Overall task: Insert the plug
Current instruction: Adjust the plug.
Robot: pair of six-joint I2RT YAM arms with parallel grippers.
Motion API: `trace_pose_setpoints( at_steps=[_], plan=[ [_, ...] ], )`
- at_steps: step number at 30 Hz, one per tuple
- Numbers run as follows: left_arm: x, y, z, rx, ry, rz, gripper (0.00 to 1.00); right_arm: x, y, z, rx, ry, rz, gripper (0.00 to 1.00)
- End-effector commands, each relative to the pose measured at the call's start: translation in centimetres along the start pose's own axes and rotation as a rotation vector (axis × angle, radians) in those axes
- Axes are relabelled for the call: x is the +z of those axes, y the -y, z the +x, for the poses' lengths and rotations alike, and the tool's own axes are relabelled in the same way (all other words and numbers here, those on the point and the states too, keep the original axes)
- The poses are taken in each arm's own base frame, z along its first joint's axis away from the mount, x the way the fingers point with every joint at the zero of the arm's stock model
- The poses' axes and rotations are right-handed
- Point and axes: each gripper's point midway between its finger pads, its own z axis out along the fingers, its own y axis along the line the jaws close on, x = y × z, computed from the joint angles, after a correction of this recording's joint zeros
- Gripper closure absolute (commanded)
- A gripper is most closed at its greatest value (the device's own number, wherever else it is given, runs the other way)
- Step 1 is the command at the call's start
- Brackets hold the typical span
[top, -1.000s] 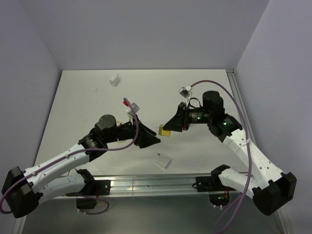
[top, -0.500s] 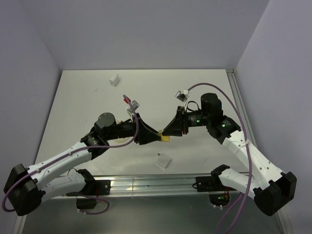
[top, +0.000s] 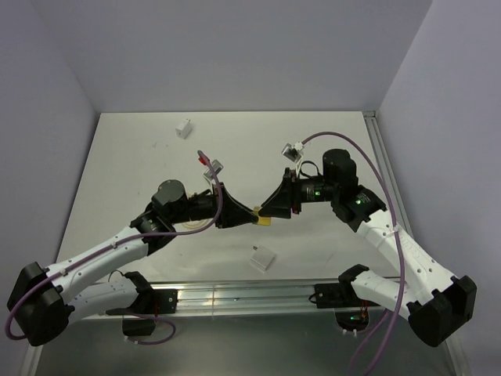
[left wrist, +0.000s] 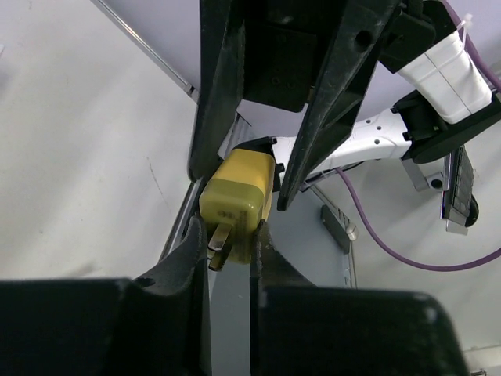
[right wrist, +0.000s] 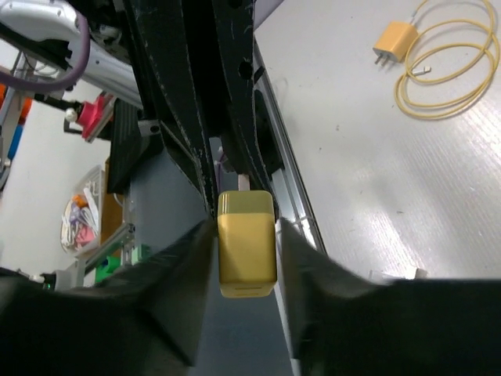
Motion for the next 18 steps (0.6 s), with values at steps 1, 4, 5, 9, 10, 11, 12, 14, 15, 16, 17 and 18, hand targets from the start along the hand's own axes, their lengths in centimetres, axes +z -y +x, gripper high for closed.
trace_pose_setpoints(
  at_steps=[1, 4, 5, 9, 10, 11, 12, 14, 15, 16, 17, 18],
  plan=[
    [-0.3, 0.8, -1.7, 0.043, 0.068, 0.0, 1.0, 0.0, -0.7, -1.4, -0.037, 0.059, 0.012, 0.43],
    [-1.2, 0.0, -3.1, 0.046, 0.155, -0.081, 1.0, -0.4, -0.4, -1.7, -0.021, 0.099, 0.053, 0.35],
    [-1.6, 0.4, -3.5, 0.053, 0.182, -0.079, 1.0, -0.4, -0.2, -1.9, -0.001, 0.116, 0.066, 0.36],
    [-2.3, 0.8, -4.4, 0.033, 0.246, -0.077, 1.0, -0.3, -0.3, -1.9, 0.038, 0.158, 0.051, 0.49],
    [-2.3, 0.7, -4.6, 0.027, 0.257, -0.084, 1.0, -0.4, -0.8, -2.3, 0.017, 0.178, 0.028, 0.49],
    [-2.4, 0.9, -4.7, 0.027, 0.262, -0.077, 1.0, -0.4, -0.9, -2.2, 0.037, 0.18, 0.023, 0.49],
    [-2.4, 1.1, -4.8, 0.02, 0.263, -0.071, 1.0, -0.4, -0.6, -2.3, 0.043, 0.189, 0.037, 0.5],
    [-2.5, 1.3, -5.0, 0.021, 0.271, -0.063, 1.0, -0.5, -0.9, -2.7, 0.022, 0.208, 0.03, 0.5],
    [-2.4, 1.4, -4.9, 0.016, 0.272, -0.059, 1.0, -0.5, -1.2, -3.0, 0.007, 0.221, 0.018, 0.49],
    [-2.5, 1.2, -4.9, 0.012, 0.273, -0.062, 1.0, -0.5, -1.4, -3.2, 0.017, 0.229, 0.009, 0.49],
    [-2.5, 1.4, -5.1, 0.015, 0.282, -0.051, 0.99, -0.4, -1.5, -3.3, 0.019, 0.233, 0.001, 0.48],
    [-2.5, 1.5, -5.0, 0.009, 0.283, -0.047, 1.0, -0.4, -1.4, -3.6, 0.017, 0.248, 0.004, 0.48]
  ],
)
